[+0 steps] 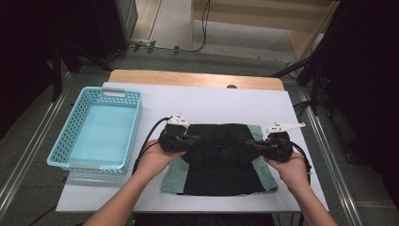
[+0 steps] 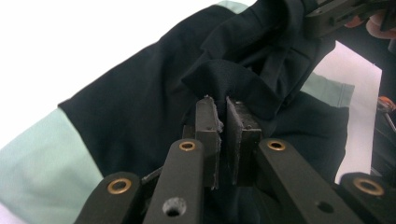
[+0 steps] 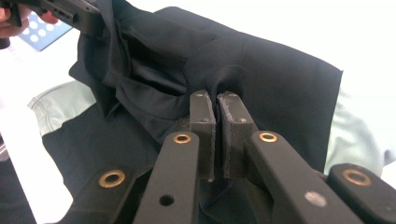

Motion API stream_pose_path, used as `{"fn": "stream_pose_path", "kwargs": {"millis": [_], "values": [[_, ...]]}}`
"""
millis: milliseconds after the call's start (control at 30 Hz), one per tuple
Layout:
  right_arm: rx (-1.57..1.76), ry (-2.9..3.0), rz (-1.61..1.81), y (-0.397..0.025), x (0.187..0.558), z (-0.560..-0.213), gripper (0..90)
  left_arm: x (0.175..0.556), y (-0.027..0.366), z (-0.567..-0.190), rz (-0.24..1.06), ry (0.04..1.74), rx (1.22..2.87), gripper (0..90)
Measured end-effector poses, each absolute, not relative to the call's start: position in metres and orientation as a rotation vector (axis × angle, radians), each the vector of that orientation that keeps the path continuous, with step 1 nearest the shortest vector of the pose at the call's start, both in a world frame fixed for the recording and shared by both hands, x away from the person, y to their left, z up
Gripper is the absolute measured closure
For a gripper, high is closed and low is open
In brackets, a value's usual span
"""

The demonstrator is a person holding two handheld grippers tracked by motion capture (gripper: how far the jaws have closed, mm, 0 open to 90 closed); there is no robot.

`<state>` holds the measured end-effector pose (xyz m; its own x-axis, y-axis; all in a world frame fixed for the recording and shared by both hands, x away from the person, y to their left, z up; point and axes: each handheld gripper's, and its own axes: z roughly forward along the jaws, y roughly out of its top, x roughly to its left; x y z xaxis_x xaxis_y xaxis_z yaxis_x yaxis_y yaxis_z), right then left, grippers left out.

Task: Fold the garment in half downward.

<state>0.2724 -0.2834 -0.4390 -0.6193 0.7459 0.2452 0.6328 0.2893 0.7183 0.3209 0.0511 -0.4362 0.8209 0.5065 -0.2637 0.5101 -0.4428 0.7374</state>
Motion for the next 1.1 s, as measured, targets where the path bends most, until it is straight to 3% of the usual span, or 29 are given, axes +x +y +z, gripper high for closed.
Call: {"fn": "stream_pose_path", "kwargs": {"millis": [1100], "values": [[1.282,2.523,1.224,-0.290,0.226,-0.455,83.0,0.279,0.069,-0.448,-0.068,0.729,2.163,85.2]]}}
